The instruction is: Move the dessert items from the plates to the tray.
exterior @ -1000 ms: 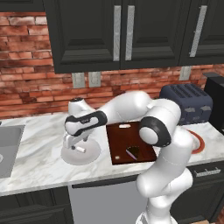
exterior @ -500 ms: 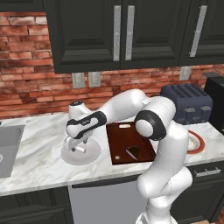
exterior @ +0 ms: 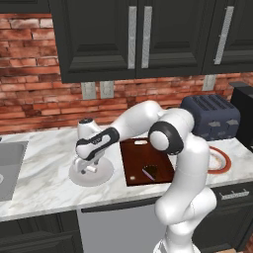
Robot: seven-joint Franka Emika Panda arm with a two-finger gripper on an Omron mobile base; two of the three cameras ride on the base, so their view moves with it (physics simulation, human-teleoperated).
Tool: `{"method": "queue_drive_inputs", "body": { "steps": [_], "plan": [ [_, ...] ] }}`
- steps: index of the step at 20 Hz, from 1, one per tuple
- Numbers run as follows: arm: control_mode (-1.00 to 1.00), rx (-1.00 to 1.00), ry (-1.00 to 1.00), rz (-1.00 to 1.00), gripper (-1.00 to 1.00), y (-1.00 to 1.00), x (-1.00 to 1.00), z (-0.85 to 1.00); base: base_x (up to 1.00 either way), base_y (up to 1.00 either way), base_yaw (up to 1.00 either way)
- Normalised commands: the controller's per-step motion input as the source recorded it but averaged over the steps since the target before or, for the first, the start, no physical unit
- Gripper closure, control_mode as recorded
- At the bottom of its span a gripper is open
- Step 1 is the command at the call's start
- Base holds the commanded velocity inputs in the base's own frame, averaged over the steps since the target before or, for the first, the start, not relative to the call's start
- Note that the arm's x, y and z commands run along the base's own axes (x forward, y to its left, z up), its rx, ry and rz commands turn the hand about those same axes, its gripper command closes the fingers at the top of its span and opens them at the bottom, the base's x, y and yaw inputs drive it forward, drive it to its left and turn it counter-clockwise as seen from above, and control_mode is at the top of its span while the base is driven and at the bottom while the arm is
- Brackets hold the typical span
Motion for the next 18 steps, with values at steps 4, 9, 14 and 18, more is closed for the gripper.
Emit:
{"method": "queue_drive_inputs", "body": {
  "steps": [4, 9, 14, 18],
  "plan": [
    [-1.00, 0.00, 0.00, 0.00, -1.00, 0.00, 0.00, -0.14, 0.00, 0.00, 0.00],
    [-1.00, 0.00, 0.03, 0.00, 1.00, 0.00, 0.00, -0.16, 0.00, 0.00, 0.00],
    [-1.00, 0.00, 0.01, 0.00, 1.00, 0.00, 0.00, 0.00, 0.00, 0.00, 0.00],
    [-1.00, 0.00, 0.00, 0.00, 1.00, 0.00, 0.00, 0.00, 0.00, 0.00, 0.00]
  ]
}}
